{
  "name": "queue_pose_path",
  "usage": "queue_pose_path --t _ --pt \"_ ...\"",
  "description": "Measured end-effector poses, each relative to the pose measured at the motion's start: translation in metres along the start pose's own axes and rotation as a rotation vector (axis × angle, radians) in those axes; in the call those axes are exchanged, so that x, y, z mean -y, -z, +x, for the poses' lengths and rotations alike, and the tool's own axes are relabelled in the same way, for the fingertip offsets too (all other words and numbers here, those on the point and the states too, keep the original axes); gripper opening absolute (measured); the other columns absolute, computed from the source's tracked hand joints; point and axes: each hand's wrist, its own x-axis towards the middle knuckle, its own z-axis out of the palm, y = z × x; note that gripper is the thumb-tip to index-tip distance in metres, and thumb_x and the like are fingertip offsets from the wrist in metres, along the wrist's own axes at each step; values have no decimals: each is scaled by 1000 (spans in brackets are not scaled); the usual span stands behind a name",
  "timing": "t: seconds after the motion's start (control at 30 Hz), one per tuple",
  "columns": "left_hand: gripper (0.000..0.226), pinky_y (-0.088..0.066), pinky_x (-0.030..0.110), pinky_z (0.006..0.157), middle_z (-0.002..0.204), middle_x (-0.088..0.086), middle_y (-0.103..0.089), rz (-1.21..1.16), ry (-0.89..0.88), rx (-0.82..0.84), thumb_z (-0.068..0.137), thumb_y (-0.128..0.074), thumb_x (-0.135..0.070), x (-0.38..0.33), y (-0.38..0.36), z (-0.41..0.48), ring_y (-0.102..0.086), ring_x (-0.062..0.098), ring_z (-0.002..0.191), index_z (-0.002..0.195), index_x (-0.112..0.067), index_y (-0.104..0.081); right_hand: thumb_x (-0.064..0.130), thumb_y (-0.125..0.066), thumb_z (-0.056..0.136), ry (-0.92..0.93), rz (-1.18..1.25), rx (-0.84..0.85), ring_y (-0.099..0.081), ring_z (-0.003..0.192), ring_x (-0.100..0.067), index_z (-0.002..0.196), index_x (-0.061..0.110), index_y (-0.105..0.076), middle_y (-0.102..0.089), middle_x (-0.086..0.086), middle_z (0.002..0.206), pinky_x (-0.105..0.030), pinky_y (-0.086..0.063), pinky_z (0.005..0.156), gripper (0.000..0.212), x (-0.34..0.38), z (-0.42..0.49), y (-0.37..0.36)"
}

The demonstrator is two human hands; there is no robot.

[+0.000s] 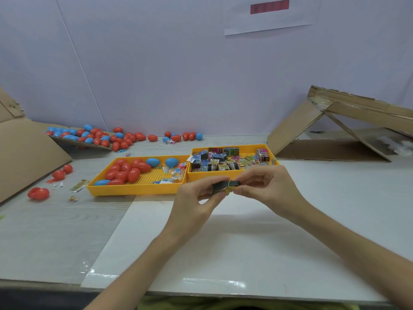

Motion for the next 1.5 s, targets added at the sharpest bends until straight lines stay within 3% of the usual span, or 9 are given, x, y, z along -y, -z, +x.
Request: queue_pose_path --t 0.13,0.3,0.43,0.53,0.6,0.83,0.97,1.23,1.5 --pt "36 -60 29 82 108 -3 -76 -49 41 32 91 -72 -3 0 -1 -1 -76 18 88 124 -15 -68 8 -81 80 16 -59 -3 -75 82 -21 96 15 -72 -76 -1 87 -33 -61 77 20 -4 0 0" --pt "32 -60 28 76 105 -3 -74 -75 65 72 91 -73 -5 -1 -3 -2 -74 22 86 119 -20 -71 3 -78 84 138 -238 -25 -73 81 -13 91 11 -72 -73 7 84 -24 -57 69 12 -1 -3 -3" --pt "19 -56 23 67 98 -5 -74 -100 131 91 90 -75 -15 -3 -5 -2 -74 20 77 109 -16 -70 0 -80 81 291 -376 -39 -67 77 -15 84 6 -75 -69 -1 83 -31 -56 62 8 2 -5 -8" --pt "17 -58 32 63 89 2 -76 -128 160 88 91 -74 -12 -2 -5 -2 -72 24 71 106 -7 -68 -1 -79 83 326 -408 -21 -67 74 -13 85 5 -74 -71 1 80 -33 -56 63 8 3 -8 -11" --pt "17 -61 40 66 86 6 -77 -140 169 78 91 -73 -11 -1 -4 -1 -73 30 73 105 -5 -68 0 -78 84 307 -413 -22 -70 74 -10 86 6 -73 -73 3 78 -31 -58 66 8 4 -9 -11" --pt "15 -60 37 67 84 5 -77 -168 187 81 88 -76 -14 -1 -3 1 -73 24 72 101 -8 -68 -6 -75 84 247 -383 -64 -72 74 -4 86 3 -70 -73 3 77 -23 -58 70 10 5 -9 -12" --pt "19 -54 24 61 84 6 -77 -188 210 87 84 -80 -14 -3 -2 1 -73 22 71 98 -15 -67 -7 -74 84 256 -397 -78 -71 76 -3 88 2 -69 -71 3 79 -18 -57 72 11 4 -10 -14" --pt "42 -59 30 80 105 9 -77 -389 219 150 85 -73 -22 -6 -2 2 -75 29 92 126 -22 -67 -3 -74 86 157 -329 -212 -72 76 -6 86 5 -69 -72 2 80 -18 -58 71 9 5 -4 -7" --pt "37 -60 29 79 105 7 -78 -379 235 117 86 -70 -22 -6 -2 3 -76 28 93 123 -23 -69 0 -72 88 73 -306 -317 -72 73 -6 84 9 -67 -71 2 79 -18 -58 63 11 3 -1 -5"
